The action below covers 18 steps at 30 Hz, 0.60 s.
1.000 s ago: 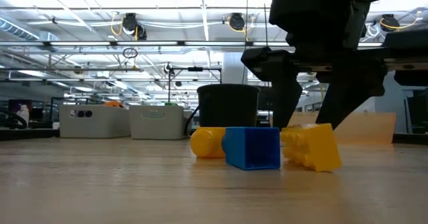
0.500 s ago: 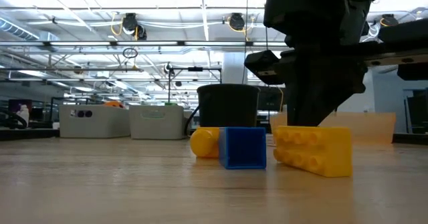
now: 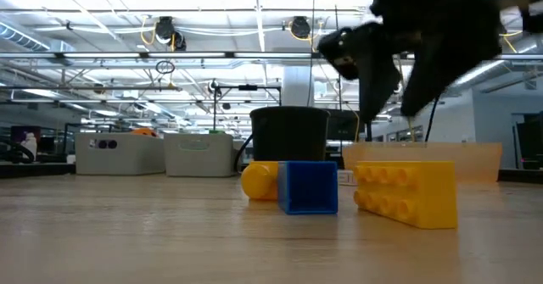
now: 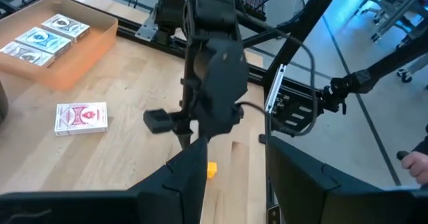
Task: Pick & Place Toys
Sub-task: Put the yellow game piece into the right gray bin
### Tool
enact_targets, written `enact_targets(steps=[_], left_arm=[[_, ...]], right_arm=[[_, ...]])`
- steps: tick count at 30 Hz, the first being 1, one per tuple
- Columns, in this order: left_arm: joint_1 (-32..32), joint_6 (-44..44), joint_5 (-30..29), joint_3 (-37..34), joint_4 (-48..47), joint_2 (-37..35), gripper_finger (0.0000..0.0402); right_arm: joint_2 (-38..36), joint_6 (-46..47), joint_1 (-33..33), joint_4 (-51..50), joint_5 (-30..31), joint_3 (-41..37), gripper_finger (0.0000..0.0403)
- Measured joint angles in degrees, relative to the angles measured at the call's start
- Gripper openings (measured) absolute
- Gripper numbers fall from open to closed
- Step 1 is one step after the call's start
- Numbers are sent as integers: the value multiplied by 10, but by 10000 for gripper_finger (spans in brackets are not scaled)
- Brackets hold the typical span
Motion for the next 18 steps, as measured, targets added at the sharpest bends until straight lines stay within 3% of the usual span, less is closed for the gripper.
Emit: enact_targets(steps=[3, 10, 18], left_arm=[[-1, 0, 0, 0, 0, 0, 156], [-1, 0, 0, 0, -1, 0, 156], [-4, 3, 0, 0, -9, 0, 156]], right_arm=[[-23, 102, 0, 2, 0, 0, 155], [-33, 474, 4, 19, 1, 0, 175], [-31, 650, 26, 78, 78, 0, 177]])
